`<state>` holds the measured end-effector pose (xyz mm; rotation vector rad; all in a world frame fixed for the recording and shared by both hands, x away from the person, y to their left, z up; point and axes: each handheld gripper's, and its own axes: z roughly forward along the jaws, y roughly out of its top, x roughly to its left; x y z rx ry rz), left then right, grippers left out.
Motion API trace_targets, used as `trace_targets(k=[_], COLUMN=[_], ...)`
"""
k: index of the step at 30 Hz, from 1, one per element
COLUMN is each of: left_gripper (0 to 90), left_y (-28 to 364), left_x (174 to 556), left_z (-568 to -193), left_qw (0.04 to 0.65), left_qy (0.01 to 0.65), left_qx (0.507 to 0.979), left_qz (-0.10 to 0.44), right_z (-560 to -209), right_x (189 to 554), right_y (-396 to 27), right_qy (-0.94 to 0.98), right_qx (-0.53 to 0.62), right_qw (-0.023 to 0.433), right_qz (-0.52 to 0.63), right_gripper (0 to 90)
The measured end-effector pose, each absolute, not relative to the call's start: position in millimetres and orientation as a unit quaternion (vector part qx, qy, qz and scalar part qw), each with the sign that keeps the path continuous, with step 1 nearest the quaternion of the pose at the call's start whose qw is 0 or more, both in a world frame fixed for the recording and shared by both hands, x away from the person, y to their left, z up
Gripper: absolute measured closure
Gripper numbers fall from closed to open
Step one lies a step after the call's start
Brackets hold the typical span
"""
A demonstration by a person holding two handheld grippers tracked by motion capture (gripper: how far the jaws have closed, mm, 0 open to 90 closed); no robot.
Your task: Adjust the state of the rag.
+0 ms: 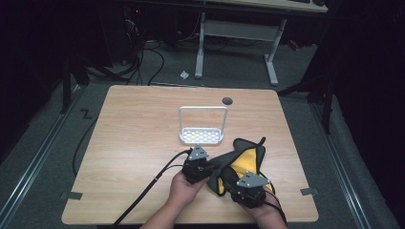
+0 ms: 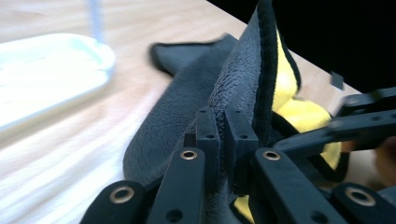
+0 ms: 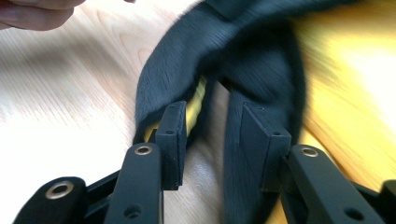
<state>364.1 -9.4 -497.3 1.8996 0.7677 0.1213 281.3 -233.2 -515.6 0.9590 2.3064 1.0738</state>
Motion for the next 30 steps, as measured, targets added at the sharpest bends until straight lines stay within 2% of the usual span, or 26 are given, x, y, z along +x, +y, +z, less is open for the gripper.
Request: trace_targets(k=[8, 14, 19, 22, 26, 30], left_gripper=[85.1, 84.7, 84.6, 84.4, 84.4, 84.8], left_y=[28, 46, 55, 64, 82, 106], left_x=[360, 354, 349, 346, 339, 328], left_z=[-498, -504, -504, -505, -505, -507], left_qw=[0.532, 0.535, 0.538, 0.538, 0.534, 0.527], left_qy=[0.346, 0.355, 0.356, 0.361, 0.366, 0.379], left_qx=[0.77, 0.764, 0.761, 0.759, 0.76, 0.757], left_qz=[0.064, 0.065, 0.068, 0.067, 0.069, 0.07], right_z=[-510, -518, -524, -528, -529, -527], right_x=[284, 293, 297, 300, 303, 300], right_y=[-262, -273, -269, -267, -269, -266], right_qy=[0.806, 0.8, 0.808, 0.814, 0.812, 0.821], right_qx=[0.379, 0.416, 0.42, 0.419, 0.43, 0.42], right_qw=[0.23, 0.22, 0.208, 0.204, 0.182, 0.177], right_qz=[0.393, 0.373, 0.356, 0.346, 0.35, 0.343], right_gripper=[64.0, 65.0, 59.0, 58.8, 64.6, 78.8])
